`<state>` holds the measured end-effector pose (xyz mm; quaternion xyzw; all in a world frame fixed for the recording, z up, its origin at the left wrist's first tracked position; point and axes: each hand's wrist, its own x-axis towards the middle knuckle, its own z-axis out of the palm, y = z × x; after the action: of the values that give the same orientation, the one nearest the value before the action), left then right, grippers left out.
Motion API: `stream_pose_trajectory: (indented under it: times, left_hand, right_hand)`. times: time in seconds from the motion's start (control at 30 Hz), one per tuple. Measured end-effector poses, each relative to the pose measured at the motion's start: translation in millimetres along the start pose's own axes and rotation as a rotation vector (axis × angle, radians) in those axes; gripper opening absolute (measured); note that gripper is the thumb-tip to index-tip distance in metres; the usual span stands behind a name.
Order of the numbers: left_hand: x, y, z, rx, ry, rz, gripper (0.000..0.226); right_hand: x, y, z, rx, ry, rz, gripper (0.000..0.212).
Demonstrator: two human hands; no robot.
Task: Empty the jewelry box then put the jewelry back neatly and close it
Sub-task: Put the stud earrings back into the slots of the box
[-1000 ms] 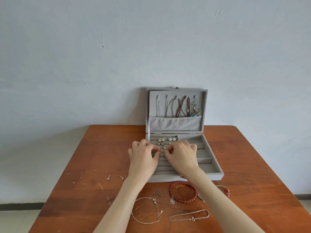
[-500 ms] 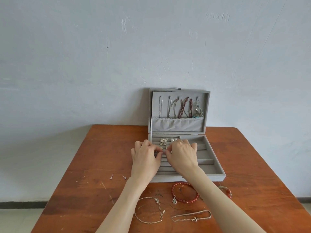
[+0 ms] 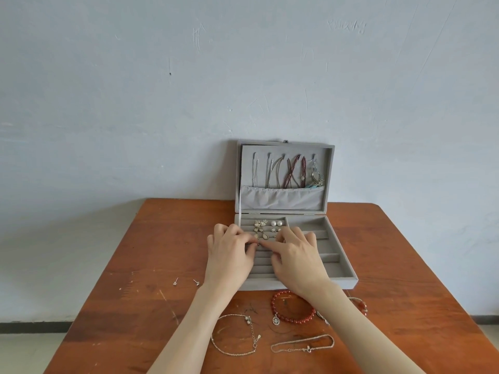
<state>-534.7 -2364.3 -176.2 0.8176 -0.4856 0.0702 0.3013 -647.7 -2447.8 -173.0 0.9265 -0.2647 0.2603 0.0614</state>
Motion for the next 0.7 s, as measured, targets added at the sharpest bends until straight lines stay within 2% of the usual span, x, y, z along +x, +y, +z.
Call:
stream_pose_trajectory:
  times: [0.2,0.3,0.47,0.57,0.7]
  left_hand:
    - [-2,-4,-2,0.066,0.051,0.160,0.010]
    - [-2,-5,-10,0.087,0.056,0.246,0.016]
    - [-8,-13,-37,0.125,0.019,0.323,0.020]
    - [-18,-26,-55,0.167,-0.007,0.335,0.021]
    - [-36,-55,-68,0.160,-0.024,0.216,0.022]
  right_hand:
    - [2,-1,-5,-0.023,-0.046,-0.013,0.039]
    - [1,2,-8,0.064,-0.044,0.030,0.025]
    - [3,-4,-17,0.145,0.008,0.034,0.021]
    - [5,-21,-20,0.218,0.032,-0.019,0.024]
    - [7,-51,-17,0.286,0.015,-0.071,0.030]
